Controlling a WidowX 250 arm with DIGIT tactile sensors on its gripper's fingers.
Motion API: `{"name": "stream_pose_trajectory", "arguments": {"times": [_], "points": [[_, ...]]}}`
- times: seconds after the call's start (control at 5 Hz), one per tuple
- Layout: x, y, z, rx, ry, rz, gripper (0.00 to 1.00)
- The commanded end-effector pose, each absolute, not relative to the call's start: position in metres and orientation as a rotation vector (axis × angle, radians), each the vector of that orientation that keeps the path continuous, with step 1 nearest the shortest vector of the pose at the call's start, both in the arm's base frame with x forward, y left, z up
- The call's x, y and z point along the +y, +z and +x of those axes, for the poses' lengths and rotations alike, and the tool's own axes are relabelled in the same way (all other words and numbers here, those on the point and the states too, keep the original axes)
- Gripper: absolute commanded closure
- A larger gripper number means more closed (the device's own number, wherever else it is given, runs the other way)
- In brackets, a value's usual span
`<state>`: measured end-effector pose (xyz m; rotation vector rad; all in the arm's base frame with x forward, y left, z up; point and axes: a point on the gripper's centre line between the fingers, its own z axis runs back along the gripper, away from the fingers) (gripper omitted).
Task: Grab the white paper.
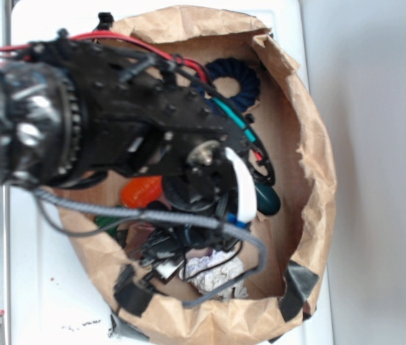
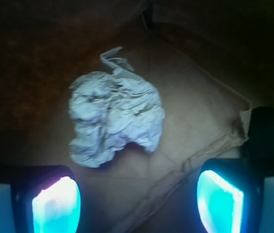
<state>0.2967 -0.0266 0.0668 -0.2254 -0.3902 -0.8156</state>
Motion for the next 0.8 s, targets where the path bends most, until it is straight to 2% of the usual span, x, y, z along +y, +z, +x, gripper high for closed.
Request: {"name": "stream_pose_trajectory", "arguments": {"times": [0.0, 0.2, 0.4, 0.6], "points": [[-0.042, 0.094, 0.3, -0.446, -0.929, -0.331, 0.0], [-0.054, 0.106, 0.295, -0.467, -0.955, -0.343, 0.0], [-0.064, 0.1, 0.295, -0.48, -0.952, -0.347, 0.0], [-0.069, 0.088, 0.298, -0.53, -0.915, -0.391, 0.0]]}}
